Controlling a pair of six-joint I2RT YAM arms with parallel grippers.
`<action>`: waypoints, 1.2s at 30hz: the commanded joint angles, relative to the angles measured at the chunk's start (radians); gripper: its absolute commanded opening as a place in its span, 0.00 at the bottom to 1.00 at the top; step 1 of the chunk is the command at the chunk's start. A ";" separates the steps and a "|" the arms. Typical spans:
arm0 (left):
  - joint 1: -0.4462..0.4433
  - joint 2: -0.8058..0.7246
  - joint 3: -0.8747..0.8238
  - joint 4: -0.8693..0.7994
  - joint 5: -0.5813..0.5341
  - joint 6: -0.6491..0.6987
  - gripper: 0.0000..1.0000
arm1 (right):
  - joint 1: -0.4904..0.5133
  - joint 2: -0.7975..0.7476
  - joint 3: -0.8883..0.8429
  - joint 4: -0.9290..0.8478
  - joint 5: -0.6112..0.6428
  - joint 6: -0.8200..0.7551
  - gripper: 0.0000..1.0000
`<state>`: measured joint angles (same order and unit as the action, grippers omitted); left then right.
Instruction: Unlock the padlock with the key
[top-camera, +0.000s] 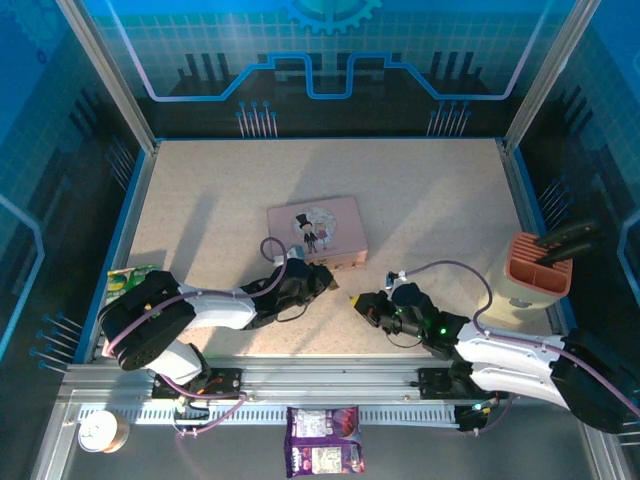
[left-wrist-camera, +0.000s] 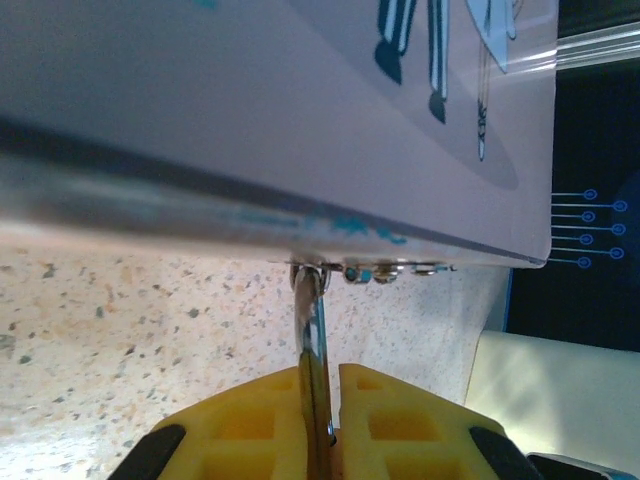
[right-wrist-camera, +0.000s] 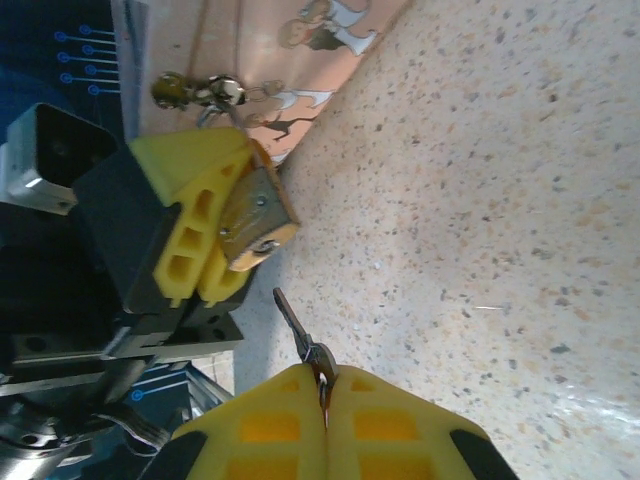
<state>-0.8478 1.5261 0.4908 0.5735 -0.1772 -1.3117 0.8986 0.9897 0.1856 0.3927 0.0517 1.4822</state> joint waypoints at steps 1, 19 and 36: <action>0.002 0.007 -0.024 0.218 0.001 -0.058 0.00 | 0.024 0.035 -0.019 0.123 0.021 0.080 0.00; -0.027 0.057 -0.050 0.320 0.001 -0.080 0.00 | 0.077 0.311 -0.074 0.506 0.034 0.298 0.00; -0.073 0.062 -0.062 0.340 -0.046 -0.113 0.00 | 0.077 0.376 -0.103 0.609 0.077 0.352 0.00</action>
<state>-0.9047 1.5898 0.4366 0.7788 -0.2516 -1.3155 0.9623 1.3434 0.0948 0.9421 0.0982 1.8118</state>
